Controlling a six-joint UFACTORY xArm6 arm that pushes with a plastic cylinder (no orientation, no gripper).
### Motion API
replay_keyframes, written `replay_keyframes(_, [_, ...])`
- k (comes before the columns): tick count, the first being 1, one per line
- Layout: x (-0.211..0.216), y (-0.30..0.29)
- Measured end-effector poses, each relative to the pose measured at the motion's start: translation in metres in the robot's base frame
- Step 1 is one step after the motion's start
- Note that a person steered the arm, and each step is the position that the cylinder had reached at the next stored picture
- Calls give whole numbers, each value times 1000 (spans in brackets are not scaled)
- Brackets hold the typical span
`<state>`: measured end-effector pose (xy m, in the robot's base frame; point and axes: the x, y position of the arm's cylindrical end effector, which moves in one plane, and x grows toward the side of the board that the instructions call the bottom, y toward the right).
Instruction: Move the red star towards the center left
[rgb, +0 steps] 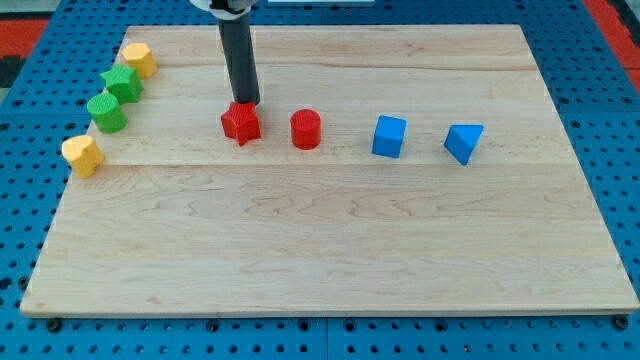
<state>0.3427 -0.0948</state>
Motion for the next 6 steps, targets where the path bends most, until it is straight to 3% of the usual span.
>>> replay_keyframes(2, [1,6])
replay_keyframes(3, [72,16])
replay_keyframes(4, [78,12])
replay_keyframes(5, [32,-12])
replay_keyframes(6, [53,-63])
